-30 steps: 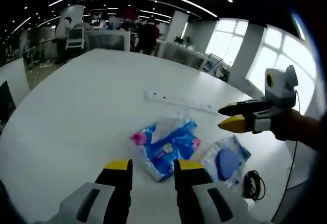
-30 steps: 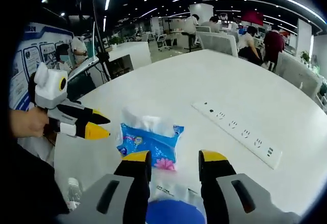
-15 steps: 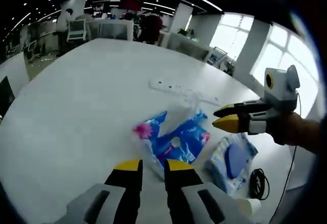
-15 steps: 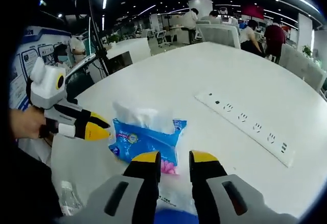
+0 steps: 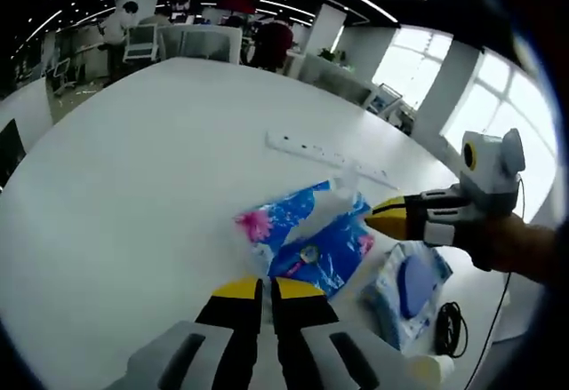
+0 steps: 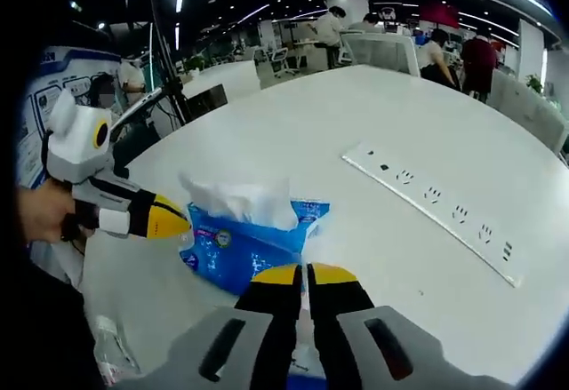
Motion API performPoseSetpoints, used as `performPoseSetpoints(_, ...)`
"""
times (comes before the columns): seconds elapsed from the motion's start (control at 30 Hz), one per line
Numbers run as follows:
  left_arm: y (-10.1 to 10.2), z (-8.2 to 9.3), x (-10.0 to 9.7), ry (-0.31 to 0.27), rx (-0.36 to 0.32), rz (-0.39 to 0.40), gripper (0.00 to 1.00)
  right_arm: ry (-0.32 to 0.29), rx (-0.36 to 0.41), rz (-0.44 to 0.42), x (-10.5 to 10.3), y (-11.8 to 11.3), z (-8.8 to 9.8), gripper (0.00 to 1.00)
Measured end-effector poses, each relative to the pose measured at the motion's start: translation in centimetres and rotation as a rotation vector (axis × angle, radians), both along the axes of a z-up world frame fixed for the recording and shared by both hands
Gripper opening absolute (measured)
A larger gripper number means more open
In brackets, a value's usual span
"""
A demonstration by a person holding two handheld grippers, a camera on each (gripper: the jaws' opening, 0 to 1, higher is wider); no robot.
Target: Arrange the tabletop items into an orderly group along one side of the table until the central work area is clear of visible clutter.
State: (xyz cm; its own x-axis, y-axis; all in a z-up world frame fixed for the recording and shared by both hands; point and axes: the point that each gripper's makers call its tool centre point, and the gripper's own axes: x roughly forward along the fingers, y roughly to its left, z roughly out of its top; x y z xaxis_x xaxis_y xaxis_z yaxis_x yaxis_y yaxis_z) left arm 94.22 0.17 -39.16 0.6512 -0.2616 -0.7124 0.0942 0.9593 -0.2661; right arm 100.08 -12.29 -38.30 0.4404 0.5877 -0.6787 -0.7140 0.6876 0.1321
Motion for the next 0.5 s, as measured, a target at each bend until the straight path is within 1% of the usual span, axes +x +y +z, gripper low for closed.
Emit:
performPoseSetpoints(0.1, 0.3, 0.2, 0.1, 0.007, 0.0, 0.011, 0.0, -0.014, 0.004, 0.007, -0.1, 0.0, 0.3, 0.0)
performPoseSetpoints(0.27, 0.1, 1.1, 0.2, -0.012, 0.008, 0.003, 0.0, -0.037, 0.005, -0.004, -0.5, -0.3, 1.2, 0.0)
performPoseSetpoints(0.33, -0.1, 1.6, 0.2, -0.019, 0.002, 0.0, 0.0, -0.049, 0.004, -0.011, -0.3, -0.4, 1.1, 0.0)
performPoseSetpoints(0.5, -0.5, 3.1, 0.3, -0.049, 0.002, -0.014, 0.0, -0.073, 0.017, -0.036, -0.7, -1.1, 2.5, 0.0)
